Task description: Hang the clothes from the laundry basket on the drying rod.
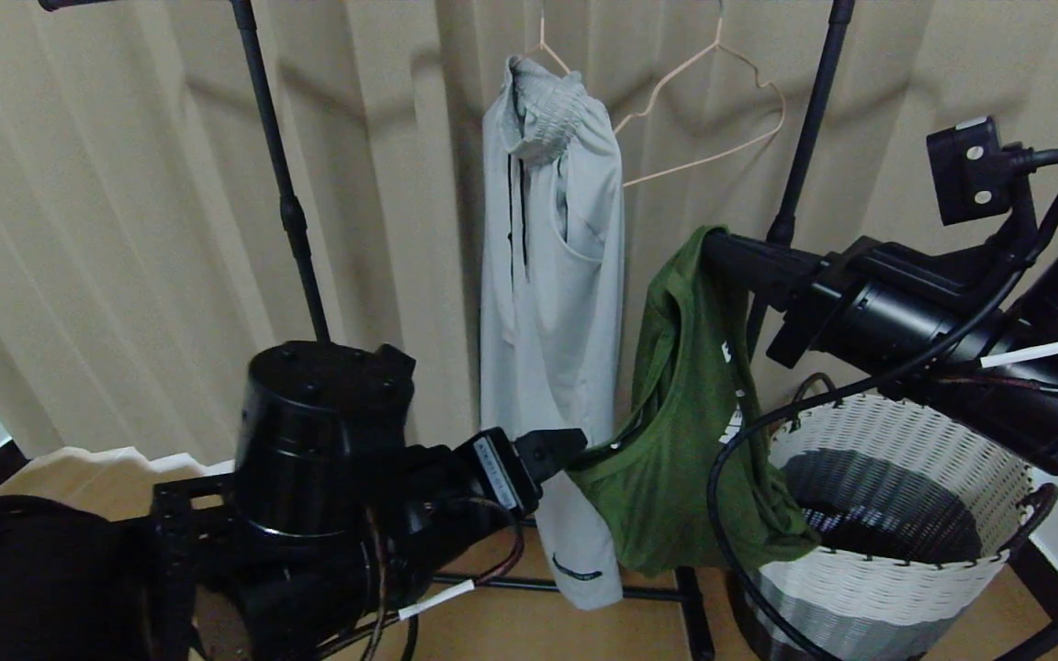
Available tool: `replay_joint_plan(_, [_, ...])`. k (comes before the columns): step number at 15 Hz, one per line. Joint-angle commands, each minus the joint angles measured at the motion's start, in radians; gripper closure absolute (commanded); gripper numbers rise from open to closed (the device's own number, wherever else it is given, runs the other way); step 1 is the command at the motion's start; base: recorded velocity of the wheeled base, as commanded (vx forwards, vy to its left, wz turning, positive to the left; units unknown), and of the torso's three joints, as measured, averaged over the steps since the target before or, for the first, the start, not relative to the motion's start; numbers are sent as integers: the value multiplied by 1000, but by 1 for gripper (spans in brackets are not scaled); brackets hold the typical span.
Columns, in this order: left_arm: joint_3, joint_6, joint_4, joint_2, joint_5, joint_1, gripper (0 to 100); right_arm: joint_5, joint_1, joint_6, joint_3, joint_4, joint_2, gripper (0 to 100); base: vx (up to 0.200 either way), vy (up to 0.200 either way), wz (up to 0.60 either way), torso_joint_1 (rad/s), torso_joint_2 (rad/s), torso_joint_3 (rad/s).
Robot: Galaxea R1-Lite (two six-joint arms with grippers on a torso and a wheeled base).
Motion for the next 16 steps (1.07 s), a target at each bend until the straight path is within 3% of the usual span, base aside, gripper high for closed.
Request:
replay_joint_plan(1, [-49, -26, 4, 100, 2, 4, 0, 5, 5, 0, -2, -22, 4, 100, 0, 0, 0, 0, 0, 0])
replay_joint_plan(6, [-57, -17, 6, 154, 6, 51, 0, 22, 5, 10, 1, -59, -4, 100, 0, 0, 0, 0, 0, 0])
replay_joint_plan(8, [-91, -17, 6, 177, 5, 77, 0, 47, 16, 58, 1, -97, -8, 100, 0, 0, 0, 0, 0, 0])
replay_joint_plan(16, [-114, -8, 7, 212, 3, 43, 0, 54, 17, 58, 1, -98, -5, 100, 0, 0, 0, 0, 0, 0])
